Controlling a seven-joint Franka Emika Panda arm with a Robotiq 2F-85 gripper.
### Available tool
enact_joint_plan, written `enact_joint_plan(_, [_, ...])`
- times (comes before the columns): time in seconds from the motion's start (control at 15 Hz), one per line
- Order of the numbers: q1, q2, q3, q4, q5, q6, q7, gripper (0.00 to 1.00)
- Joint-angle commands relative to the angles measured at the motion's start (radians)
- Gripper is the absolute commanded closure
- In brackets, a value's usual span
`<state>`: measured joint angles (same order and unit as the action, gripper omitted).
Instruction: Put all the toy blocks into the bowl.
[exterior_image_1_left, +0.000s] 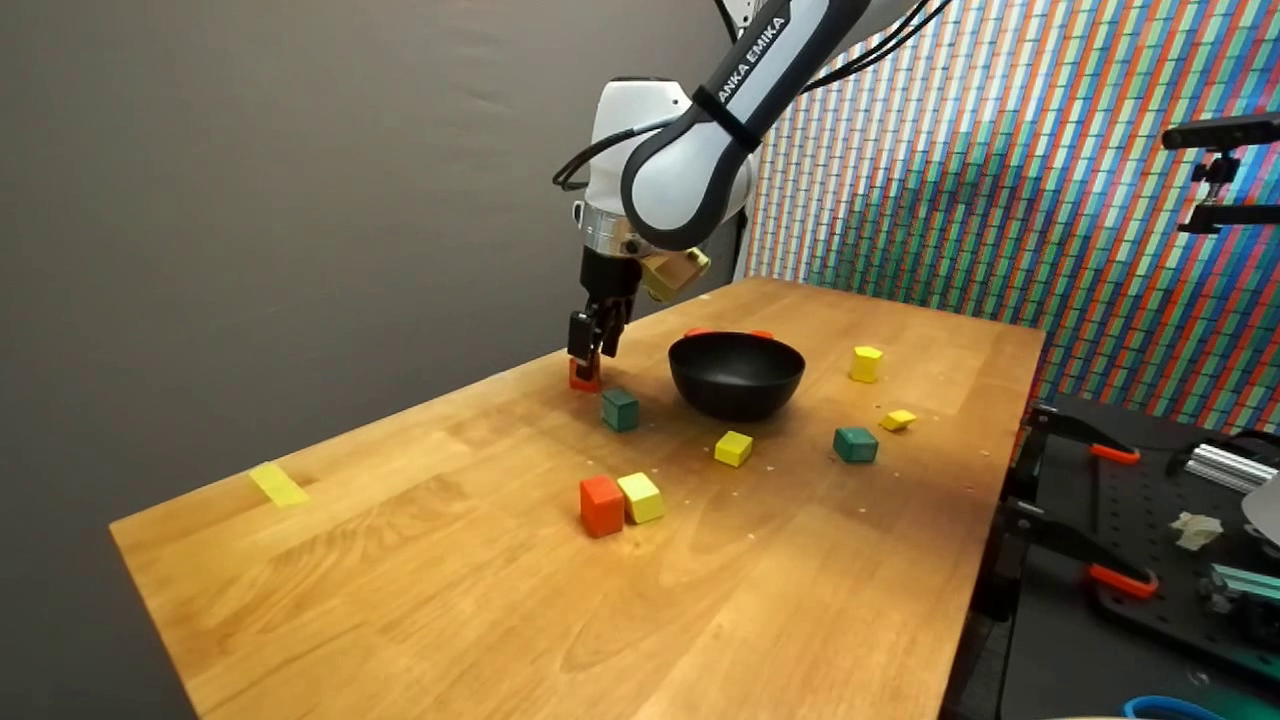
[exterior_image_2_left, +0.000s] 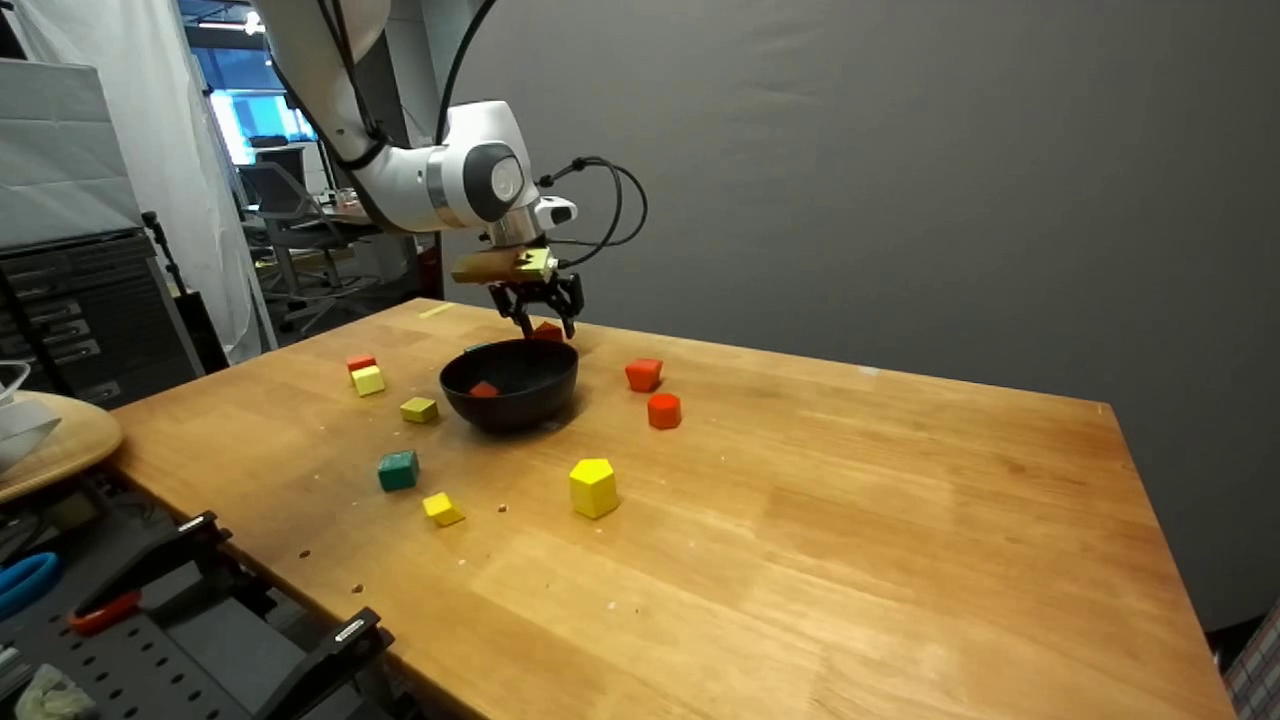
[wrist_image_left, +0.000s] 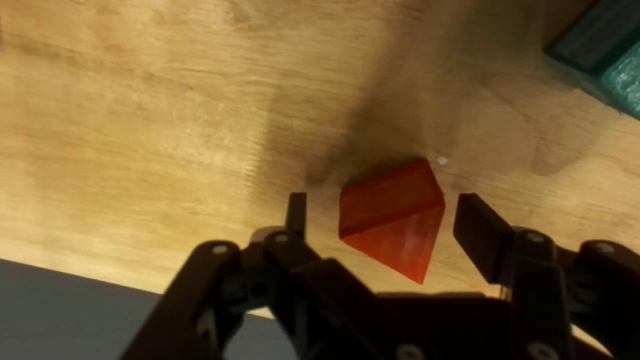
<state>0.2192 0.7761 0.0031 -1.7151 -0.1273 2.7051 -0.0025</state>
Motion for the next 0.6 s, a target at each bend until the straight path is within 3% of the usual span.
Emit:
enact_joint_plan(0.0, [0.024, 0.011, -0.042, 0.034, -0.033, 0.03, 0.049, 0.54])
enact_joint_plan(0.2, [0.013, -0.01, -0.054, 0.019, -0.018, 0.032, 0.078, 0.76])
enact_joint_plan(0.53, [-0.048, -0.223, -0.01, -0.149, 0.039, -0.069, 0.077, 0.78])
